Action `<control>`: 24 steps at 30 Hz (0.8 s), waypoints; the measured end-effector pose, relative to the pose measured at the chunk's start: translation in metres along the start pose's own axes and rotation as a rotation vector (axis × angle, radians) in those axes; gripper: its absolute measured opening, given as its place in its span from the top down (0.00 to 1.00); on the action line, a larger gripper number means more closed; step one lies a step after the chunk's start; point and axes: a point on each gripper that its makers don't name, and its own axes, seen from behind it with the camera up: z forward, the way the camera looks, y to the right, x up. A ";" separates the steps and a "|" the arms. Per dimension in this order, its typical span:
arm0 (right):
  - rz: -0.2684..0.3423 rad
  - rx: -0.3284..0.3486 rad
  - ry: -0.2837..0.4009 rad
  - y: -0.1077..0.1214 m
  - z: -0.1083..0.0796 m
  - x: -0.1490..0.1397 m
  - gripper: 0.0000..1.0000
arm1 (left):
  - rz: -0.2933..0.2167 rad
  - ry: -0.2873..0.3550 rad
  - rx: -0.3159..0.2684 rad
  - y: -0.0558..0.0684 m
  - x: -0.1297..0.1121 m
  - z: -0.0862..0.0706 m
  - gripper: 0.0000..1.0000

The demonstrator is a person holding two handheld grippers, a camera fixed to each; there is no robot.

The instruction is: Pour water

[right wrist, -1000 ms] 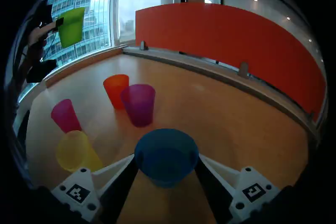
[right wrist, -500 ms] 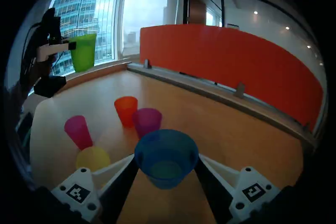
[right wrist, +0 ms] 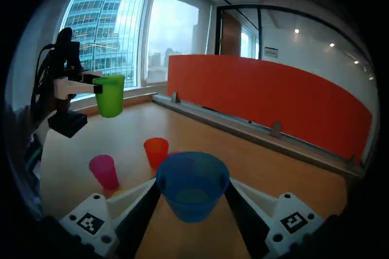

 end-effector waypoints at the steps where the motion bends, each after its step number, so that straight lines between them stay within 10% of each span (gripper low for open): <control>1: -0.002 0.000 0.009 -0.001 -0.001 0.003 0.10 | 0.000 0.000 -0.001 0.001 -0.001 0.000 0.12; 24: -0.010 0.004 0.225 -0.012 -0.025 0.074 0.10 | 0.004 -0.005 -0.033 0.012 -0.009 0.002 0.12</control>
